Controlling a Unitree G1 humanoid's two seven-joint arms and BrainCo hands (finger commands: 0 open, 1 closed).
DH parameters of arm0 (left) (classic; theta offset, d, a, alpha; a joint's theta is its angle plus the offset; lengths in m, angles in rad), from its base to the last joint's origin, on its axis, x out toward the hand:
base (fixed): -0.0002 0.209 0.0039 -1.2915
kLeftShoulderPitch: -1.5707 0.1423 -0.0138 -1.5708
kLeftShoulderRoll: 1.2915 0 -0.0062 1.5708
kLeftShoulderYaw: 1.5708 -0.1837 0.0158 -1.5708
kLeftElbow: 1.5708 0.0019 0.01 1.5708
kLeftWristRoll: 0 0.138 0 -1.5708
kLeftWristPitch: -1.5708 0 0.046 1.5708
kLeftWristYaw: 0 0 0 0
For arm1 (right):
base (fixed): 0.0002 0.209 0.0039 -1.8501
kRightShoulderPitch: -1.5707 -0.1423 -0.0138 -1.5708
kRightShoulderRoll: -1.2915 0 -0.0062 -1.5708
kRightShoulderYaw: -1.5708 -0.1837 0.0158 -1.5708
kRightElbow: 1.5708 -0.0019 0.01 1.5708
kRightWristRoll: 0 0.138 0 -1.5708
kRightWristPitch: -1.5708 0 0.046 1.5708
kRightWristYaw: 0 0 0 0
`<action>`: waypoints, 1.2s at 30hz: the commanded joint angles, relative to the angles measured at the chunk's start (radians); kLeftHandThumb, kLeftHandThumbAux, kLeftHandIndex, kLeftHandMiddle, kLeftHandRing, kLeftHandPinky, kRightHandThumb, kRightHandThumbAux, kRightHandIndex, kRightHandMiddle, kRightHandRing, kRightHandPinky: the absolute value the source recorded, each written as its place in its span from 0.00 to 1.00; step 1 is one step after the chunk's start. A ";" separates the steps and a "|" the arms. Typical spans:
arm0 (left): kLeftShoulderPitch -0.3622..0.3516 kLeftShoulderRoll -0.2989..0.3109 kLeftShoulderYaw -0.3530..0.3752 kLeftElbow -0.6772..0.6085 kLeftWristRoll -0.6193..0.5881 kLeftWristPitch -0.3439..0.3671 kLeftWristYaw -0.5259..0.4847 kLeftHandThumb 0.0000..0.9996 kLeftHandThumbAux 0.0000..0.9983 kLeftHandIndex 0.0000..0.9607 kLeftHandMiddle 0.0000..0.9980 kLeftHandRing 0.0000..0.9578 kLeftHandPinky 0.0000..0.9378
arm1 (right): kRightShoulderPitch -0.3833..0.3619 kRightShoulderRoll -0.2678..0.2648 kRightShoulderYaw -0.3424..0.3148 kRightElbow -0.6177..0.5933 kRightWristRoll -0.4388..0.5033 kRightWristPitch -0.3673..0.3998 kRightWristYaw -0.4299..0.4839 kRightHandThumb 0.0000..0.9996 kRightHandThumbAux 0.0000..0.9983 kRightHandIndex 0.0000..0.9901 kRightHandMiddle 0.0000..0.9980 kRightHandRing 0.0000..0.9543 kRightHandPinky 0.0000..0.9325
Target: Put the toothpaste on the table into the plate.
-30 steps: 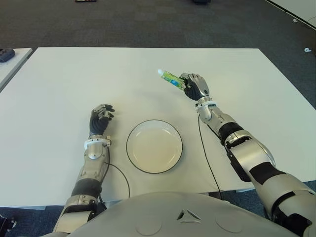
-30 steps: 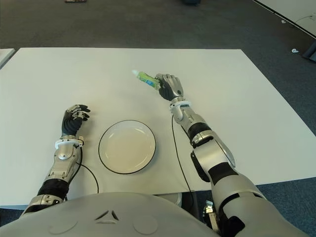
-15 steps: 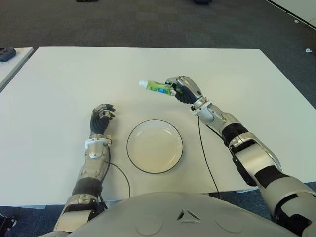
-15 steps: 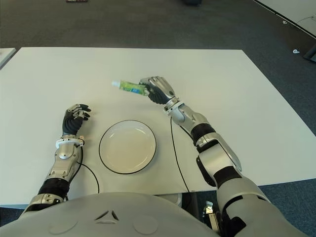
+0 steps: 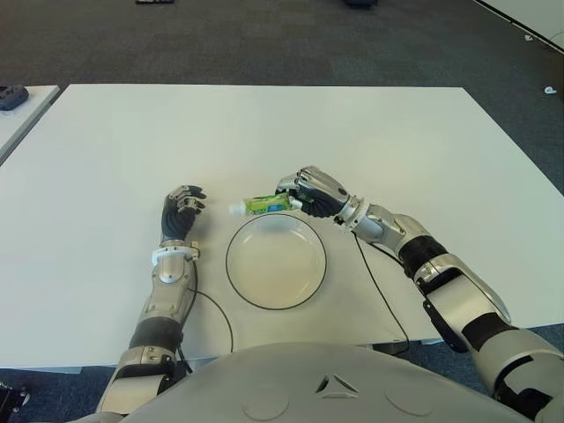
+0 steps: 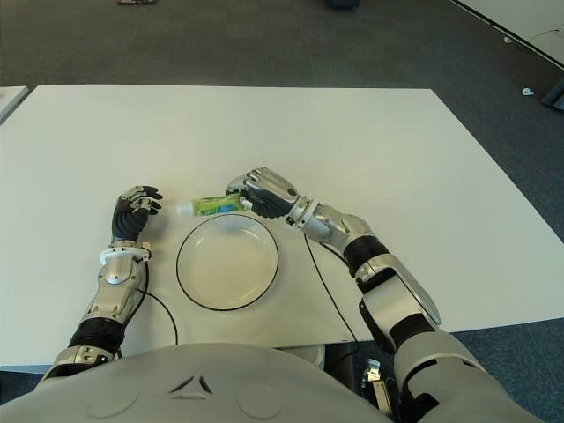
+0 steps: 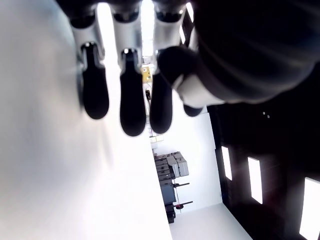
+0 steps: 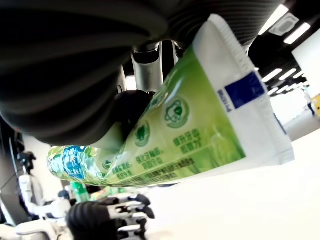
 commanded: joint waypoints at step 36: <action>0.019 -0.008 -0.003 0.006 0.001 0.034 -0.004 0.84 0.68 0.45 0.47 0.59 0.56 | 0.126 -0.122 -0.014 -0.457 -0.024 0.167 0.460 0.48 0.69 0.19 0.23 0.26 0.32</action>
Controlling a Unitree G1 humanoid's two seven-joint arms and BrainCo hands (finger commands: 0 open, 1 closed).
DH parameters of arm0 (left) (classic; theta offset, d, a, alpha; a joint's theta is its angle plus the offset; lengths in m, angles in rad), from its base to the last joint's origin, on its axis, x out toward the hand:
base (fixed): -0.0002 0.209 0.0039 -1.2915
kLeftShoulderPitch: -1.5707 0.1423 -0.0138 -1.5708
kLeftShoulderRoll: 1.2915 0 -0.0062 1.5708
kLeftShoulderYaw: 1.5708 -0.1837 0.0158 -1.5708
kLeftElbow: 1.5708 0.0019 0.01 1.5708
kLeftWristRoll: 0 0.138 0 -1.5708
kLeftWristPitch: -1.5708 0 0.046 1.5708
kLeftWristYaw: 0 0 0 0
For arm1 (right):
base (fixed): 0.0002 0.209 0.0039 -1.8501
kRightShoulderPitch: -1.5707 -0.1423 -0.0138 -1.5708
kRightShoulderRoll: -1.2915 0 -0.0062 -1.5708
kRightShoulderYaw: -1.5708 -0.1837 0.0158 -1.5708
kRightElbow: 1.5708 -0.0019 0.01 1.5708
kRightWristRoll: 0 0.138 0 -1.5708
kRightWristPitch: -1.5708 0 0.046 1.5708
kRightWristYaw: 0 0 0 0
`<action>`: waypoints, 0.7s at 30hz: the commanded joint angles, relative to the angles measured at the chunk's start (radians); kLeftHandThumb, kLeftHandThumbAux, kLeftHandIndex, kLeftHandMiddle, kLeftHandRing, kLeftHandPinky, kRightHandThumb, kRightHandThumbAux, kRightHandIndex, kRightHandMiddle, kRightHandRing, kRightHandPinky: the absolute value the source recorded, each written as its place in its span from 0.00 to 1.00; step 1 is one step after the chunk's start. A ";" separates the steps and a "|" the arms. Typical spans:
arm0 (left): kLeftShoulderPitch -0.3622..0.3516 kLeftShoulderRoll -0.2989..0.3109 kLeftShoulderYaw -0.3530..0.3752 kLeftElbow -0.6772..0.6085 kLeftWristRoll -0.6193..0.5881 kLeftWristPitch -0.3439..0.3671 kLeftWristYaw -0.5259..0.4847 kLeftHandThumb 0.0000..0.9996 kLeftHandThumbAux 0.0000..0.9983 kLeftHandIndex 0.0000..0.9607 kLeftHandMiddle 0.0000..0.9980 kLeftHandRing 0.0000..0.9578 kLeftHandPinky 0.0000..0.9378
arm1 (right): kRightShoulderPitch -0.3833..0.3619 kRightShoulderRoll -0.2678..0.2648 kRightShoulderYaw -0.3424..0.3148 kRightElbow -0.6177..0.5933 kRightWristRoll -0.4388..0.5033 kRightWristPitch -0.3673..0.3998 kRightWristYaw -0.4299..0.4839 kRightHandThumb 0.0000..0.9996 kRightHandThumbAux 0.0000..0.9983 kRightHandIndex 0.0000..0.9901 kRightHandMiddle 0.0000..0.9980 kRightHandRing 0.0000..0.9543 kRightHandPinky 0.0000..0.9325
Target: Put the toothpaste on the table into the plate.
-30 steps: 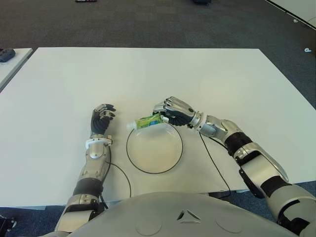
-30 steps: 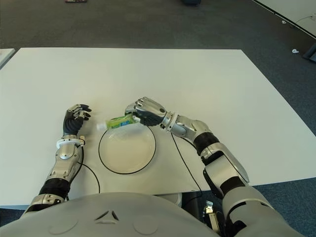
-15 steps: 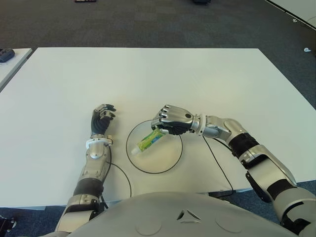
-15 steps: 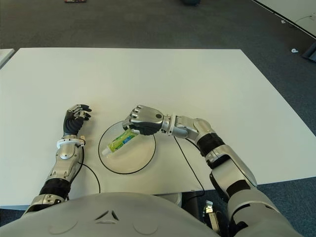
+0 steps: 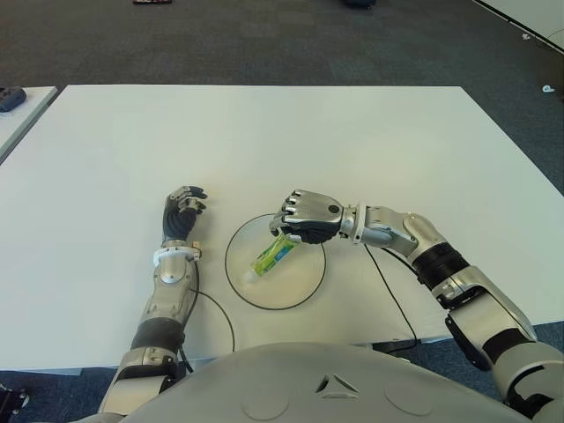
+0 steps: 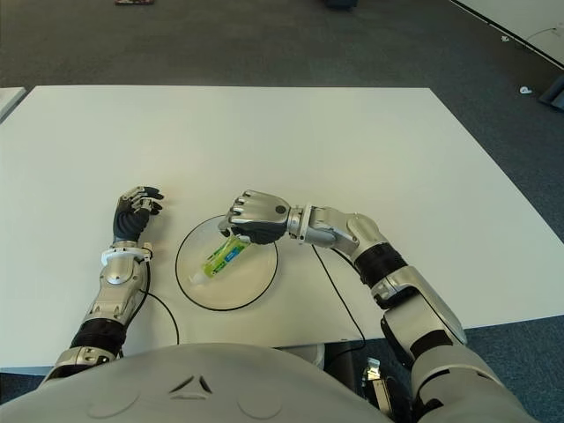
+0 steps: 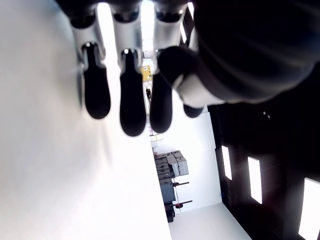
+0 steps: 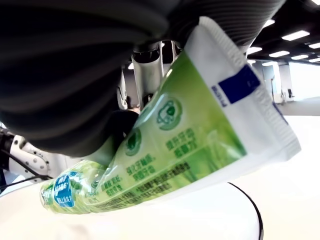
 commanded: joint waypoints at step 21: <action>0.008 -0.002 -0.003 0.029 0.001 0.010 -0.004 0.83 0.68 0.43 0.48 0.58 0.55 | 0.073 0.022 -0.057 -0.034 0.165 0.073 0.115 0.27 0.33 0.00 0.00 0.00 0.00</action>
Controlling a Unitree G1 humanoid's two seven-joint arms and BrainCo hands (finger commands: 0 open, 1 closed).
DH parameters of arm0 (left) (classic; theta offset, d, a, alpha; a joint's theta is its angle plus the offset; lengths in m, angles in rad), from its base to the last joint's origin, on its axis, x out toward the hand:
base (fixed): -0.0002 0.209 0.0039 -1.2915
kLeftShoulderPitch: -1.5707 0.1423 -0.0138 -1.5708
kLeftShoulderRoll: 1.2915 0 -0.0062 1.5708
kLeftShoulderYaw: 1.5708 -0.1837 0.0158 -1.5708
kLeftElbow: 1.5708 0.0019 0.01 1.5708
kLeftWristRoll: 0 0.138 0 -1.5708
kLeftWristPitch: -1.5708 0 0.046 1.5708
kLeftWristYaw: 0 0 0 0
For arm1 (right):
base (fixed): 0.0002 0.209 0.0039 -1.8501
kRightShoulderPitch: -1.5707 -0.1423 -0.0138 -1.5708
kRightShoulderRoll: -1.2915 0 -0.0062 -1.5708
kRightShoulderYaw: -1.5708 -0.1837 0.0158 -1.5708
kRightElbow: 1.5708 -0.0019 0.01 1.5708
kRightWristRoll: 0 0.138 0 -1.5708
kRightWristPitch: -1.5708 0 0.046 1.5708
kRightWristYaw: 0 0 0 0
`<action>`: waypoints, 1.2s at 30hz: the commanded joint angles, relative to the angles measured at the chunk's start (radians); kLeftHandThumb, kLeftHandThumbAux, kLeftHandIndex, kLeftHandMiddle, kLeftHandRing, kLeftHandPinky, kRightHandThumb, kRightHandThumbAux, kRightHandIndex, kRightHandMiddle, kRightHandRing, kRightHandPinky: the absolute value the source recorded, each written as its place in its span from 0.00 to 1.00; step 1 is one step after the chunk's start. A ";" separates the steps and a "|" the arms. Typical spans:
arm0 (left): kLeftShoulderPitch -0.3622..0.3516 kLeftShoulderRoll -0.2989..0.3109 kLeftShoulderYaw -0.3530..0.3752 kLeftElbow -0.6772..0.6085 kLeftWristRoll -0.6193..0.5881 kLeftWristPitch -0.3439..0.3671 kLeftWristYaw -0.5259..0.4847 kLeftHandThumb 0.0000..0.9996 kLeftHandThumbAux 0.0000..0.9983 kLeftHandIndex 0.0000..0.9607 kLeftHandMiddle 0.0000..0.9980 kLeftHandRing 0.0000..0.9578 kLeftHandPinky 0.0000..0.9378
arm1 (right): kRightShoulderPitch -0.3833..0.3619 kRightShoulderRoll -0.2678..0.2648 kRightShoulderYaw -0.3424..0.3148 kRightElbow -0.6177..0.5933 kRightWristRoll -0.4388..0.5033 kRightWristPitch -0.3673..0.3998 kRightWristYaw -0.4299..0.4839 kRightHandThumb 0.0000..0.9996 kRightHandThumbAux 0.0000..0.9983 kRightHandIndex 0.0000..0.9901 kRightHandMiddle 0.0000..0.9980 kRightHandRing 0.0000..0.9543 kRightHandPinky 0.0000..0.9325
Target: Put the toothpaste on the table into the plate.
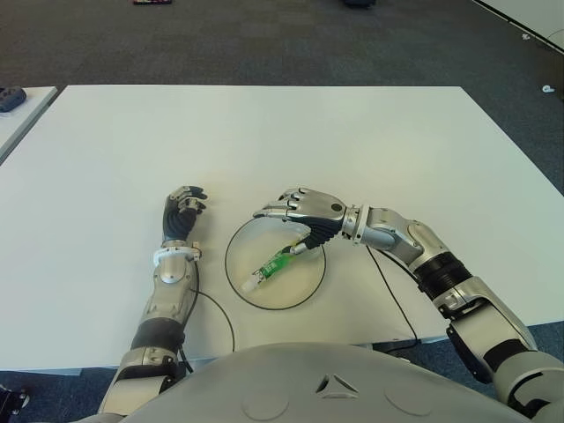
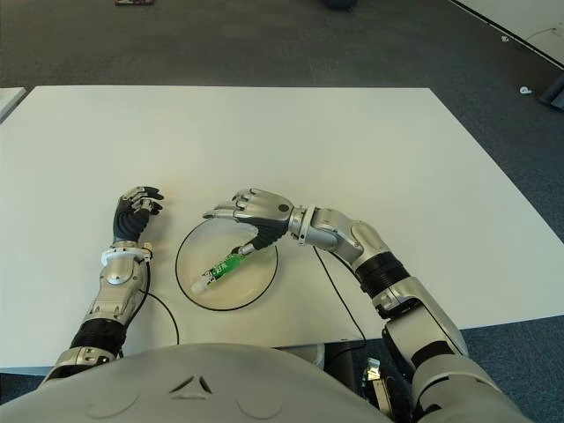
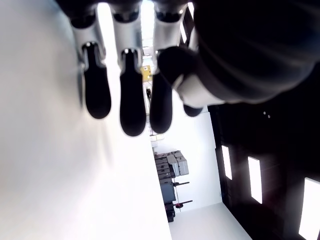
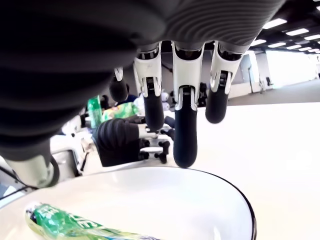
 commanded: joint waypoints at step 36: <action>-0.026 0.003 0.003 0.100 -0.015 -0.044 -0.017 0.83 0.68 0.43 0.48 0.59 0.56 | -0.119 0.219 -0.248 0.223 0.330 0.147 -0.079 0.08 0.55 0.00 0.06 0.07 0.16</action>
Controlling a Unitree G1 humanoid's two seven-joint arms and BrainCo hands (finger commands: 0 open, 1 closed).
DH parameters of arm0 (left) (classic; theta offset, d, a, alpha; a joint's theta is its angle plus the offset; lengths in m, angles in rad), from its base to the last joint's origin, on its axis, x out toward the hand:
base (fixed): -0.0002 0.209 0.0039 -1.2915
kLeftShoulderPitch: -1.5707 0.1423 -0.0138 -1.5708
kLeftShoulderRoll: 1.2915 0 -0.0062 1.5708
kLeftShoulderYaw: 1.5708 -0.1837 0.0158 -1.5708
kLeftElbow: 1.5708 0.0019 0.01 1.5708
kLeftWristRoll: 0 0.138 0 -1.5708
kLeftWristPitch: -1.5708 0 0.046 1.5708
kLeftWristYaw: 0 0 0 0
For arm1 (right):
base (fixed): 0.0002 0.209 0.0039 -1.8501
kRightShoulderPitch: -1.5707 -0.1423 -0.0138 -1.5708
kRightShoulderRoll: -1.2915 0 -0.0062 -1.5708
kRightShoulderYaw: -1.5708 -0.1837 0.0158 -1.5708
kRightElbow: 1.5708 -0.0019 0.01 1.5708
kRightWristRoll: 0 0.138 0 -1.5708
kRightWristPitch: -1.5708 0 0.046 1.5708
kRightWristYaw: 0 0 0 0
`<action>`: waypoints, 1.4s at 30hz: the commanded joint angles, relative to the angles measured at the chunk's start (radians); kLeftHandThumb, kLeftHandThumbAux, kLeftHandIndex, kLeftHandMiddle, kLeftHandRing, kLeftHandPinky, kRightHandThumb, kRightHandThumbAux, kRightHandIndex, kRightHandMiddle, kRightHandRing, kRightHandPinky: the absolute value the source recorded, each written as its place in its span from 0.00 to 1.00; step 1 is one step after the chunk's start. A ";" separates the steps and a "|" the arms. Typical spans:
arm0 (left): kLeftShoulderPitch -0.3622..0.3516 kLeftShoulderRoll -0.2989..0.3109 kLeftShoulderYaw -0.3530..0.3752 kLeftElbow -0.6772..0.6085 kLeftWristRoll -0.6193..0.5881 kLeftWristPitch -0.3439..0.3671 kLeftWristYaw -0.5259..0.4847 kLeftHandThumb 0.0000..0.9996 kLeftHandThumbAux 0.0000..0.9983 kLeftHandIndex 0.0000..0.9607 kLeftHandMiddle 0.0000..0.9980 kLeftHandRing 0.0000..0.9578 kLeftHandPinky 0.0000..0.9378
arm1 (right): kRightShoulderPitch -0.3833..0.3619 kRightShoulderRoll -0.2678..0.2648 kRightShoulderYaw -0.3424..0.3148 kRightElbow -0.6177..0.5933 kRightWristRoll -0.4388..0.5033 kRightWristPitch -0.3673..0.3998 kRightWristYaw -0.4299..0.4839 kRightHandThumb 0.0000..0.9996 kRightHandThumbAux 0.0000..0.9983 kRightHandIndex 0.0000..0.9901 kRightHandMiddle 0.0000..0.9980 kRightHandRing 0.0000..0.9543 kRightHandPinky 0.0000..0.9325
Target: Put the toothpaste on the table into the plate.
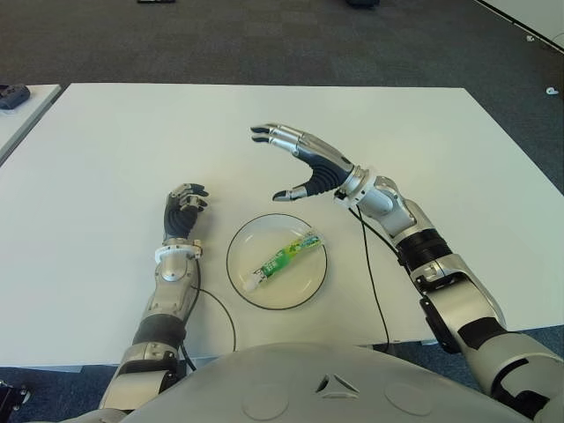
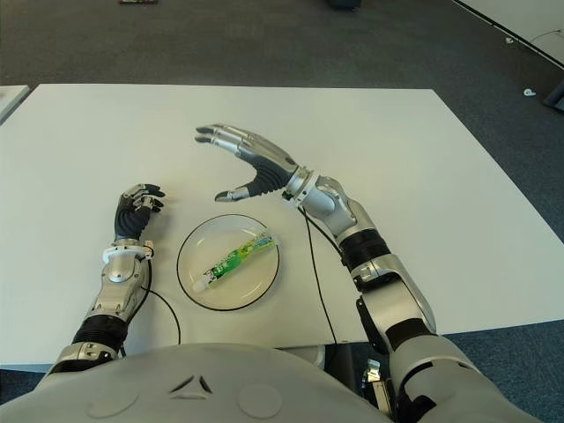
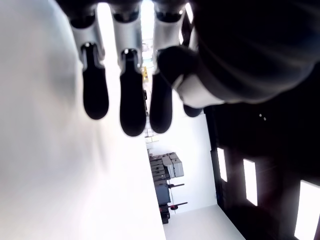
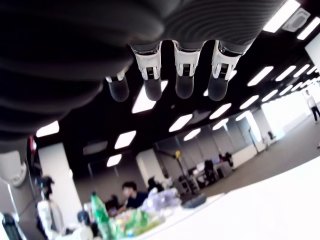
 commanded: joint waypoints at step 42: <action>-0.064 0.023 0.002 0.176 -0.026 -0.088 -0.031 0.83 0.68 0.43 0.48 0.59 0.57 | 0.275 0.244 -0.333 0.304 0.126 -0.094 -0.592 0.70 0.73 0.44 0.66 0.69 0.71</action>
